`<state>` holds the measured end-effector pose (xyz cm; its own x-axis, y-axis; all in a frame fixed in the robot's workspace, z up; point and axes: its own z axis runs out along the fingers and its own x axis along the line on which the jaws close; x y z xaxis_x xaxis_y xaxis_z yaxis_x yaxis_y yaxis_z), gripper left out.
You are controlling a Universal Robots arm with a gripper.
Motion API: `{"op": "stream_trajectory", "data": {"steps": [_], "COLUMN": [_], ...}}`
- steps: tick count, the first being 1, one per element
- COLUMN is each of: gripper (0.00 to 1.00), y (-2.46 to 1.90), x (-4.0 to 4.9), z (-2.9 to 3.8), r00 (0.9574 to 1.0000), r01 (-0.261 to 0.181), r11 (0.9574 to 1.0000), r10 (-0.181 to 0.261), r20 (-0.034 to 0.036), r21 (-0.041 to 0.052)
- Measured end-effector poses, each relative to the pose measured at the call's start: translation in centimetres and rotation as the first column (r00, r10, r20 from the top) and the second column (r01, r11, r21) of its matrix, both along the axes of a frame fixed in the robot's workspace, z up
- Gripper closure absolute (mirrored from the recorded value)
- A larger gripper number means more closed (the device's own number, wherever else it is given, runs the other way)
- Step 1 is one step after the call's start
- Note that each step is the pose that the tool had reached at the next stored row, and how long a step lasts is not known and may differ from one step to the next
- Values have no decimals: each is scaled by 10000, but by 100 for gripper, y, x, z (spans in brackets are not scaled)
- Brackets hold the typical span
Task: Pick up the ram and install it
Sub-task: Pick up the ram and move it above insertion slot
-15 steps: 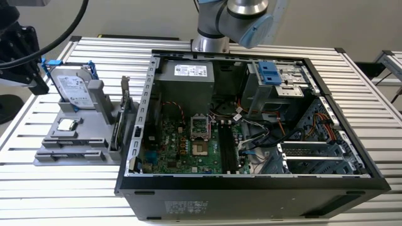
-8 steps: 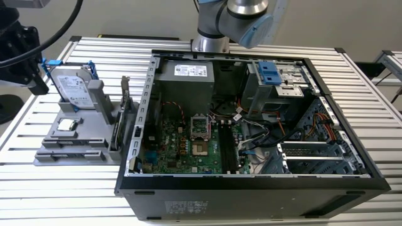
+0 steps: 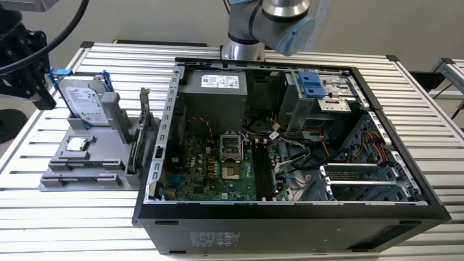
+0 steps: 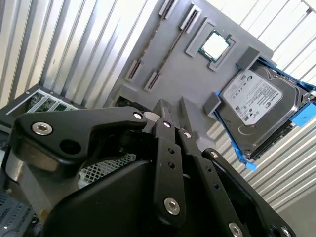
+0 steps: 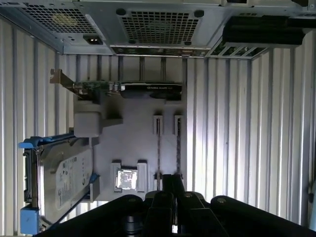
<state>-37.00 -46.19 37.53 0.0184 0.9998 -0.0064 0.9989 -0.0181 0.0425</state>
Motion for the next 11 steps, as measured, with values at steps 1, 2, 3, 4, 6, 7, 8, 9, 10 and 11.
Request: {"op": "stream_trajectory", "data": {"steps": [1,2,3,4,6,7,8,9,10,11], "gripper": [100,100,100,100,100,100,100,100,100,100], "y": [0,0,0,0,0,0,0,0,0,0], "x": [0,0,0,-1,-1,-1,-1,-1,-1,-1], "z": [0,0,1,1,0,0,0,0,1,0], "r00": [10000,9999,9997,9995,9989,9985,9981,9979,9978,9976], "r01": [82,167,250,331,477,555,619,643,668,693], "r11": [10000,9999,9997,9995,9989,9985,9981,9979,9978,9976], "r10": [-82,-167,-250,-331,-477,-555,-619,-643,-668,-693], "r20": [0,0,-1,-1,0,0,0,-1,-1,0], "r21": [0,1,0,0,0,0,1,0,0,0]}}
